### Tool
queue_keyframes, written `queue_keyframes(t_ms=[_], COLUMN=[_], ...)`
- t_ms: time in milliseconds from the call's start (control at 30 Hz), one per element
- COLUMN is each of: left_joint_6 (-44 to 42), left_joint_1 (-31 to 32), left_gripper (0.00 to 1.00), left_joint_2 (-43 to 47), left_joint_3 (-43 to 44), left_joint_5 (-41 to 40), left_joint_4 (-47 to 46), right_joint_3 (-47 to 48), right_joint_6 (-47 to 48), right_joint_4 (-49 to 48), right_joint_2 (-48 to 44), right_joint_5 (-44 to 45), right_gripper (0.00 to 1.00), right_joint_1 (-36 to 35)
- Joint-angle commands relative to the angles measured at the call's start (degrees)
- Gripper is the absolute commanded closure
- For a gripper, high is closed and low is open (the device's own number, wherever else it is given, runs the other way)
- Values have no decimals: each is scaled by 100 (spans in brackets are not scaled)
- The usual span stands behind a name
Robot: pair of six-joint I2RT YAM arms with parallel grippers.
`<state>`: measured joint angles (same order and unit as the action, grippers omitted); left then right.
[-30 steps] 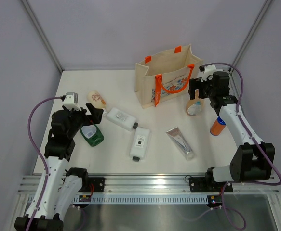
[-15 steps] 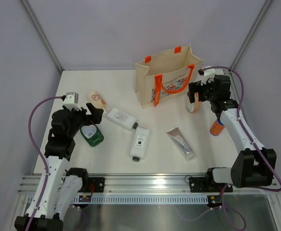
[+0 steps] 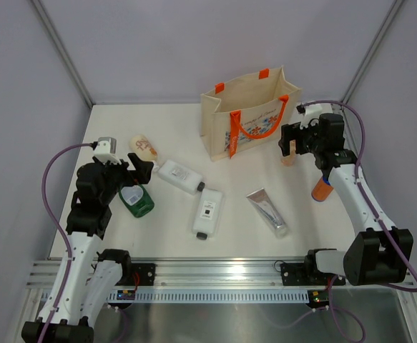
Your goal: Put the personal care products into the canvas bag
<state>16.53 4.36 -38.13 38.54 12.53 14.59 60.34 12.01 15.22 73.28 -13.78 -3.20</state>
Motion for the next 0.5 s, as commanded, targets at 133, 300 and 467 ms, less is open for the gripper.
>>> queue_keyframes(t_ms=[133, 300, 467], left_joint_6=[-72, -71, -80], left_joint_1=[12, 12, 12], left_gripper=[1, 1, 1], left_joint_2=[95, 69, 60], left_joint_3=[197, 197, 188], left_joint_5=[91, 135, 118], left_joint_4=[-149, -167, -158], right_joint_3=[461, 497, 558], right_joint_6=[-1409, -2815, -2950], right_joint_4=[216, 341, -54], right_joint_2=[81, 354, 872], right_joint_5=[1594, 2282, 2810], right_gripper=[1, 1, 1], right_joint_1=[13, -14, -163])
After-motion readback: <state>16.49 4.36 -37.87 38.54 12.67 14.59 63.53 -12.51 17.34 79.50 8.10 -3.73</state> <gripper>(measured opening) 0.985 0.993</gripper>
